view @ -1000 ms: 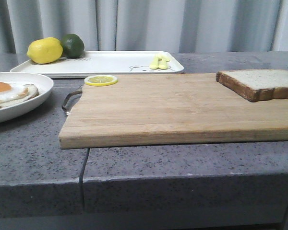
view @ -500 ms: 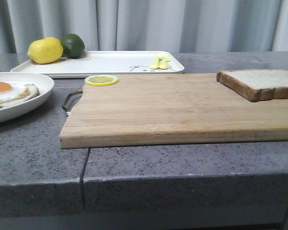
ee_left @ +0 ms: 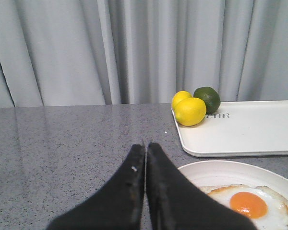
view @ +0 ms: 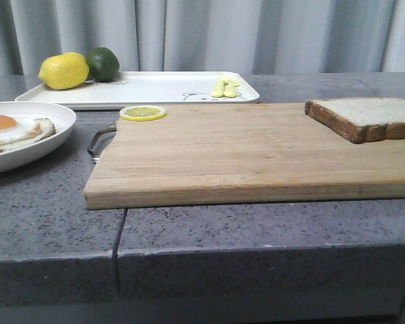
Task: Place bread and move sandwich to tray
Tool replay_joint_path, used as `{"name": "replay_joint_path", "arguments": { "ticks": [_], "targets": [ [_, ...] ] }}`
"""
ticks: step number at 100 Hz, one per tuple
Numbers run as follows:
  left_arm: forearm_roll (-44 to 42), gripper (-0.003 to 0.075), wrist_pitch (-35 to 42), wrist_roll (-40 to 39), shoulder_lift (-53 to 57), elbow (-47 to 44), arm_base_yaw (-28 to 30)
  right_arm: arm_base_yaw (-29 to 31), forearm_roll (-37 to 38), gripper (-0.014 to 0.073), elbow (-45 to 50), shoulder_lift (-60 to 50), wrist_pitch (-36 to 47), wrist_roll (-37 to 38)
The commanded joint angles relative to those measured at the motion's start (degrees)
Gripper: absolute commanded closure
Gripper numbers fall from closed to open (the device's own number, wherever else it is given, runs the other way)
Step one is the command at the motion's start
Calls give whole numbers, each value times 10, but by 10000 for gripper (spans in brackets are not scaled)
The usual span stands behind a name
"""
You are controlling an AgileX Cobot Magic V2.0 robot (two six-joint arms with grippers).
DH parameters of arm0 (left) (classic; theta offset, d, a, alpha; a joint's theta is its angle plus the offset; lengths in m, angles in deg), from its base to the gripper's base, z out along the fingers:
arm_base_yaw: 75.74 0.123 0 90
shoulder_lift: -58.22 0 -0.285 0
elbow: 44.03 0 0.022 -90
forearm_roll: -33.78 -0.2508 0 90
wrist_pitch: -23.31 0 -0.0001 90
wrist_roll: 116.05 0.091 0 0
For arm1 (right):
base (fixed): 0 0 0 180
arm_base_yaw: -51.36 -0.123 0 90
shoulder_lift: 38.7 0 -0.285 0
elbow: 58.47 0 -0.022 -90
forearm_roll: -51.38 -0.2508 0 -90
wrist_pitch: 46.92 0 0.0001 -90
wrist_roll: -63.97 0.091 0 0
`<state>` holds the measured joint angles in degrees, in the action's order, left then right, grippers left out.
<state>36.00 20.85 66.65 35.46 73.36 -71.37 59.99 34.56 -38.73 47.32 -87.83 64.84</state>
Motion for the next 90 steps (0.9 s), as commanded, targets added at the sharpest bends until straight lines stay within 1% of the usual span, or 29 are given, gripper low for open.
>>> {"name": "replay_joint_path", "arguments": {
  "ticks": [1,11,20,34,43,61,66,73,78,80,85,87,90],
  "targets": [
    [4,740,46,-7,-10,22,-1,25,-76,91,-39,19,-4,-66],
    [4,740,46,-7,-10,22,-1,48,-159,91,-62,56,-31,-136],
    [4,740,46,-7,-10,22,-1,57,-208,91,-81,89,-57,-183],
    [4,740,46,-7,-10,22,-1,57,-244,95,-96,130,-70,-201],
    [4,740,46,-7,-10,22,-1,57,-250,95,-101,150,-74,-204],
    [4,740,46,-7,-10,22,-1,57,-282,106,-101,170,-85,-232],
    [4,740,46,-7,-10,22,-1,57,-283,148,-101,174,-90,-233],
    [4,740,46,-7,-10,22,-1,57,-283,262,-101,176,-96,-233],
    [4,740,46,-7,-10,22,-1,57,-282,382,-101,176,-100,-233],
    [4,740,46,-7,-10,22,-1,57,-282,412,-101,176,-101,-233],
    [4,740,46,-7,-10,22,-1,57,-282,529,-101,176,-102,-233],
    [4,740,46,-7,-10,22,-1,57,-282,557,-101,176,-102,-233],
    [4,740,46,-7,-10,22,-1,57,-282,621,-101,176,-102,-233]
  ]
}}
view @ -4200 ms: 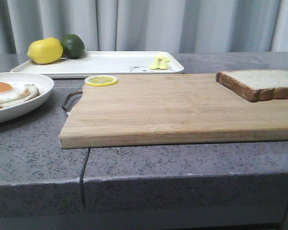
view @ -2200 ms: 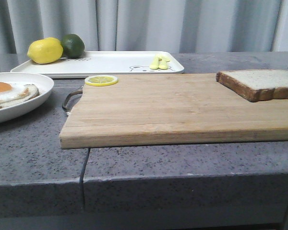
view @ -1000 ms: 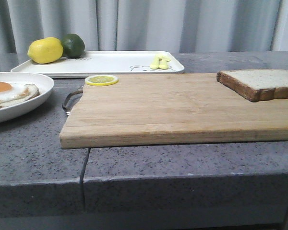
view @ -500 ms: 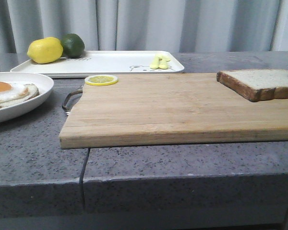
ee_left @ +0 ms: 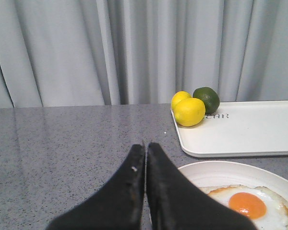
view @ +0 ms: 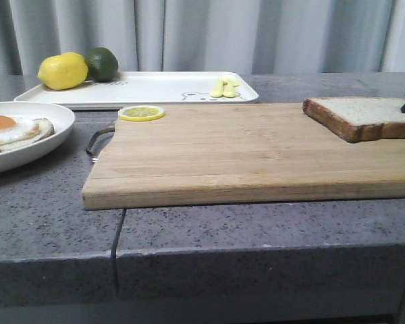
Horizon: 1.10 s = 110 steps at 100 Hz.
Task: Place bread and move sandwich to tray
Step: 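Grasp the bread slice with the right gripper and carry it over the plate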
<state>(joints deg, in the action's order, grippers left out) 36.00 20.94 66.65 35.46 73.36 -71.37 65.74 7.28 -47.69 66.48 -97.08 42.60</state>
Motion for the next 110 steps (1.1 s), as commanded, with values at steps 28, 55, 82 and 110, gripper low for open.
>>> {"name": "replay_joint_path", "arguments": {
  "ticks": [28,55,82,110],
  "targets": [
    [4,740,45,-7,-10,22,-1,0,-37,661,-12,-35,-32,-52],
    [4,740,45,-7,-10,22,-1,-12,-254,661,-12,-55,-99,-138],
    [8,740,45,-7,-10,22,-1,-165,-351,661,-12,-55,-21,-139],
    [14,740,45,-7,-10,22,-1,-373,-505,661,-12,-23,141,-188]
  ]
}}
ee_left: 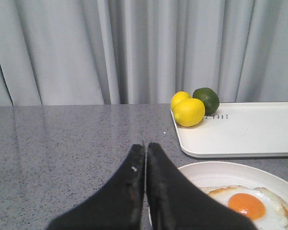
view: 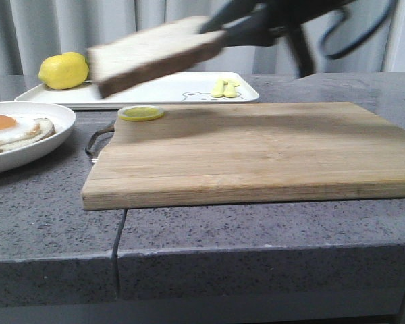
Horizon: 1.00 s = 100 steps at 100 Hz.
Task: Place bread and move sandwich to tray
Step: 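Grasp the bread slice with the right gripper and carry it over the plate, then lower the bread onto the fried egg and open the right gripper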
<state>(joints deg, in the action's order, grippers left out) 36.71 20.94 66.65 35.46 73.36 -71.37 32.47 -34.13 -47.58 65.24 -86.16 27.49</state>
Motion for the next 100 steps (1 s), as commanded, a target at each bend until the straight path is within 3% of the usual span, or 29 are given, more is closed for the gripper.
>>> {"name": "replay_joint_path", "arguments": {
  "ticks": [1,18,44,87,100],
  "targets": [
    [7,740,45,-7,-10,22,-1,-44,-97,661,-13,-9,34,-41],
    [7,740,45,-7,-10,22,-1,-119,-199,661,-37,32,45,-103],
    [7,740,45,-7,-10,22,-1,-183,-213,661,-121,99,61,-104],
    [7,740,45,-7,-10,22,-1,-196,-213,659,-150,137,53,-103],
    [7,740,45,-7,-10,22,-1,-198,-213,593,-150,138,51,-103]
  ]
}}
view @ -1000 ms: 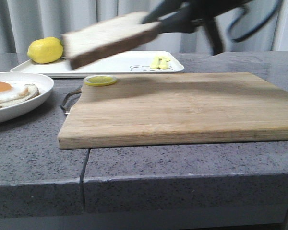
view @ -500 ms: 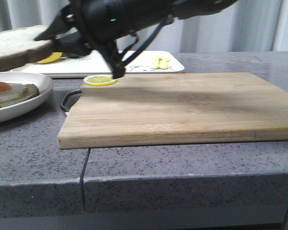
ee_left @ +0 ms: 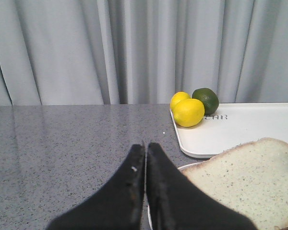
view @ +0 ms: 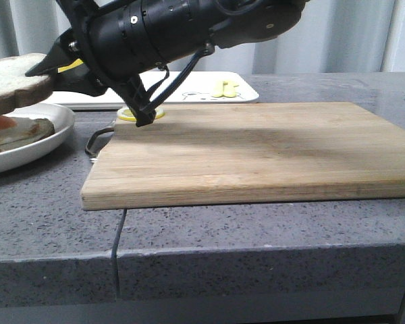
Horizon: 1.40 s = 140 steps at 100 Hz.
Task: Place bread and move sandwich to tray
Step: 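Lower the bread onto the fried egg and open the right gripper, then move the left gripper to the plate rim beside the sandwich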
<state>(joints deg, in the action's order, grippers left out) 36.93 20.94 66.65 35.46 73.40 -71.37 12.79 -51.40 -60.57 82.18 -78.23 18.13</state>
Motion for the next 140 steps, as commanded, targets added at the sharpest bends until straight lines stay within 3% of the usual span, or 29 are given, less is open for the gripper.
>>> {"name": "replay_joint_path", "arguments": {
  "ticks": [1,22,44,68,80,104,122,129,140],
  "targets": [
    [5,740,45,-7,-10,21,-1,-1,-40,587,-21,-32,-28,-10],
    [5,740,45,-7,-10,21,-1,-5,-41,450,-21,-32,-6,-10],
    [5,740,45,-7,-10,21,-1,-5,-37,218,-21,-32,-12,-10],
    [5,740,44,-7,-10,23,-1,3,38,211,-21,-45,-1,-40],
    [5,740,11,-7,-10,43,-1,14,121,278,-21,-74,19,-40],
    [3,740,-170,-7,-77,136,8,21,290,667,-21,-152,40,-40],
    [2,717,-255,-7,-203,196,27,19,339,655,-16,-201,25,-40],
    [20,645,-268,-7,-249,216,30,18,340,655,-12,-215,18,-40],
    [48,459,-276,-7,-313,247,30,18,344,655,-11,-234,0,-40]
  ]
}}
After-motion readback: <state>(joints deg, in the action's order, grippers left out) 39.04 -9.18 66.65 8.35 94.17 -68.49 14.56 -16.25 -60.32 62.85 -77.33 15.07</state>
